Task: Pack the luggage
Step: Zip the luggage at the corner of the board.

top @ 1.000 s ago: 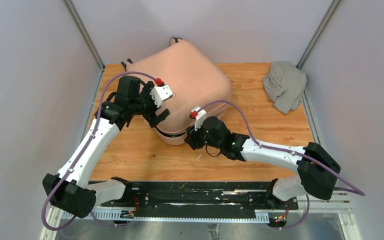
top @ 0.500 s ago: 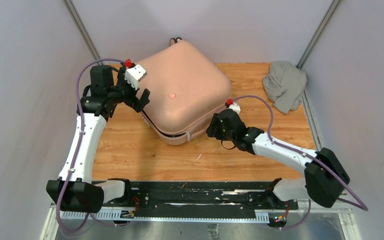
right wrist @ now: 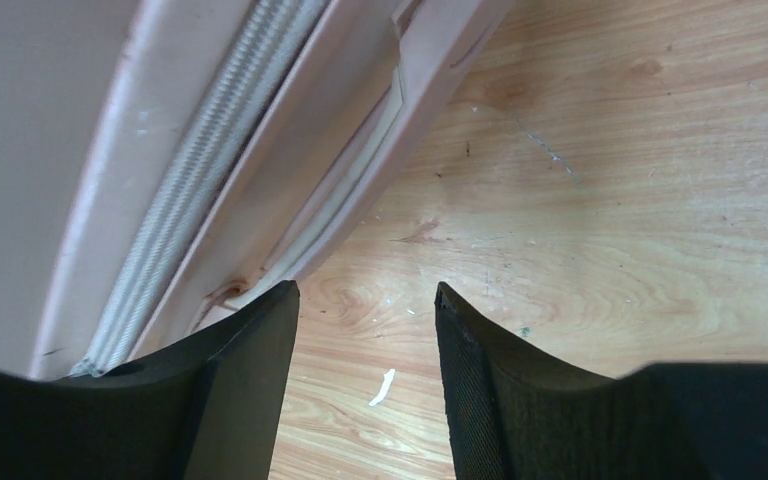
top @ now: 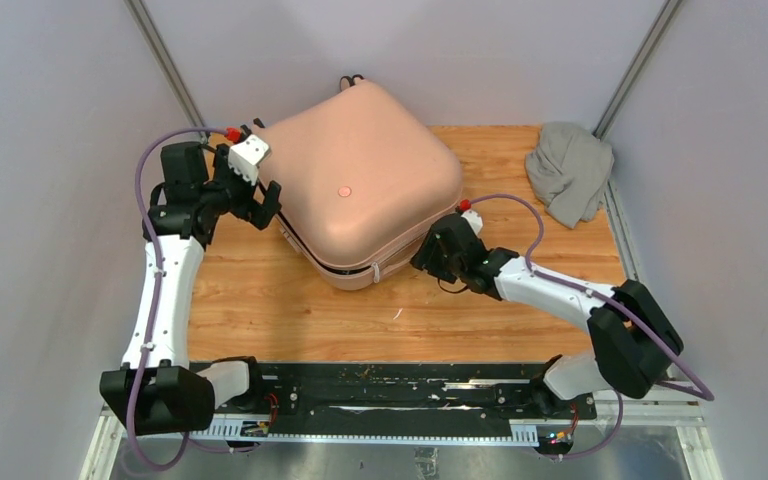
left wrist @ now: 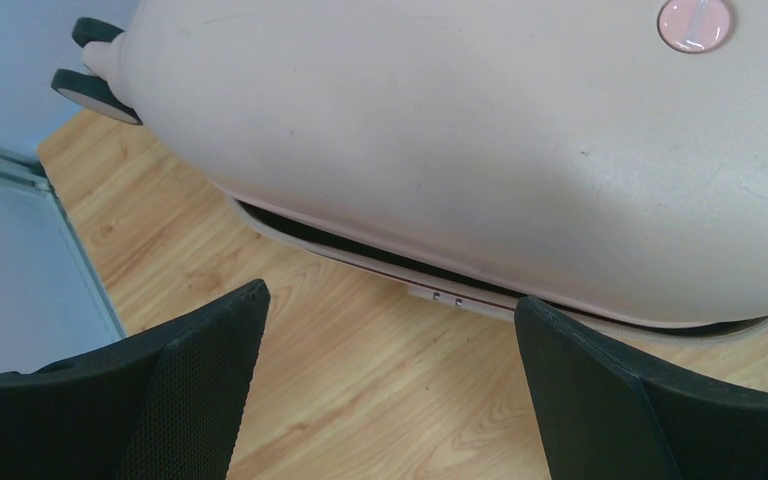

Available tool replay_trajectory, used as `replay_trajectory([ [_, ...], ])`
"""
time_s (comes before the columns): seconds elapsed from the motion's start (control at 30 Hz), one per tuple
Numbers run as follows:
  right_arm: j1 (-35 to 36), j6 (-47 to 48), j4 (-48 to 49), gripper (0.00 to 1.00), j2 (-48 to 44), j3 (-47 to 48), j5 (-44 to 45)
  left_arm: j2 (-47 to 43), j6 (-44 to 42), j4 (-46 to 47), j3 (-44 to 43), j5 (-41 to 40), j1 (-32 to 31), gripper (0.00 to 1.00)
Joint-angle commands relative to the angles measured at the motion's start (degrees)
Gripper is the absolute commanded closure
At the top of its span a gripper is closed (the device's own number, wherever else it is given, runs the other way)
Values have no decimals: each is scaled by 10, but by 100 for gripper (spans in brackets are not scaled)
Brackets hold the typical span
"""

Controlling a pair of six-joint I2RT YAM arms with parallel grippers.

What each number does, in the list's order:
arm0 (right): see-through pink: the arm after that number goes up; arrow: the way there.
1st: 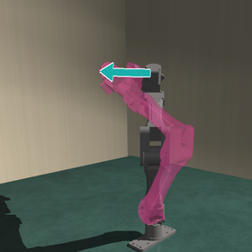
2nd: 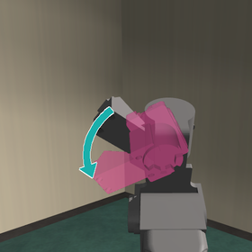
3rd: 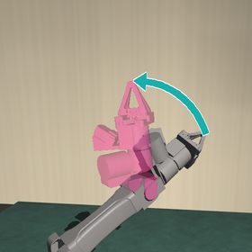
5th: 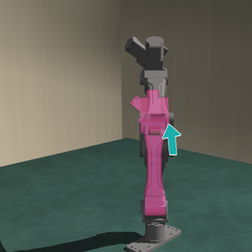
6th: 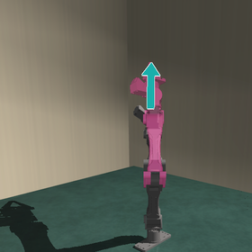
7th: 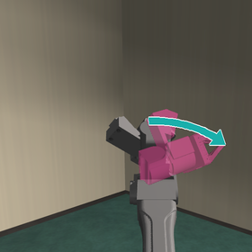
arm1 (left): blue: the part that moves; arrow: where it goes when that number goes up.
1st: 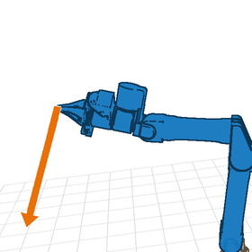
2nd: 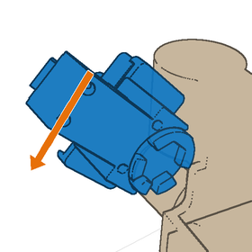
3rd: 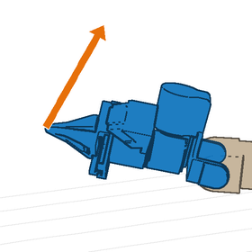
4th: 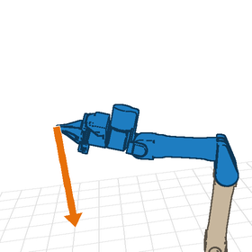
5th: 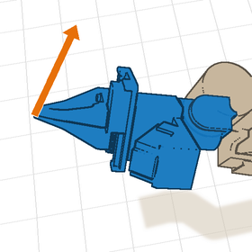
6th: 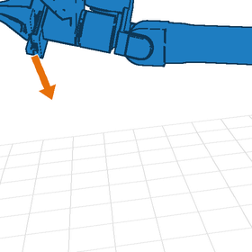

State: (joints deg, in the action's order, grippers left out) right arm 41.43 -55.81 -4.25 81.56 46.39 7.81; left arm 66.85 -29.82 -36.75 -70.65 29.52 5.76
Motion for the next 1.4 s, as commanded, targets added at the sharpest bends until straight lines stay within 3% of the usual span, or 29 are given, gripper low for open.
replay_trajectory([
  [0.0,-14,-36,31,44,-46,-21,32,-15,-1,13,18,19,7,0],
  [0.43,-37,-45,32,48,68,44,9,-28,28,38,20,8,13,0],
  [0.5,-38,-32,32,60,81,52,4,-29,31,39,16,-2,14,0],
  [0.63,-49,2,9,99,70,43,1,-27,32,31,0,-16,28,0],
  [0.67,-58,5,4,100,55,25,2,-25,33,29,-4,-16,34,0],
  [0.8,-156,13,23,100,-2,-58,-34,-14,26,19,-28,-9,63,0],
  [0.93,-232,84,19,100,-1,-45,-53,-4,-23,-1,-45,-1,75,0],
  [1.1,-286,174,-31,100,102,96,-136,-1,-124,-46,-39,33,75,0],
  [1.2,-289,232,-96,95,178,224,-200,5,-207,-70,-21,56,75,0],
  [1.37,-287,294,-141,76,209,296,-255,45,-349,-79,-10,52,74,0],
])
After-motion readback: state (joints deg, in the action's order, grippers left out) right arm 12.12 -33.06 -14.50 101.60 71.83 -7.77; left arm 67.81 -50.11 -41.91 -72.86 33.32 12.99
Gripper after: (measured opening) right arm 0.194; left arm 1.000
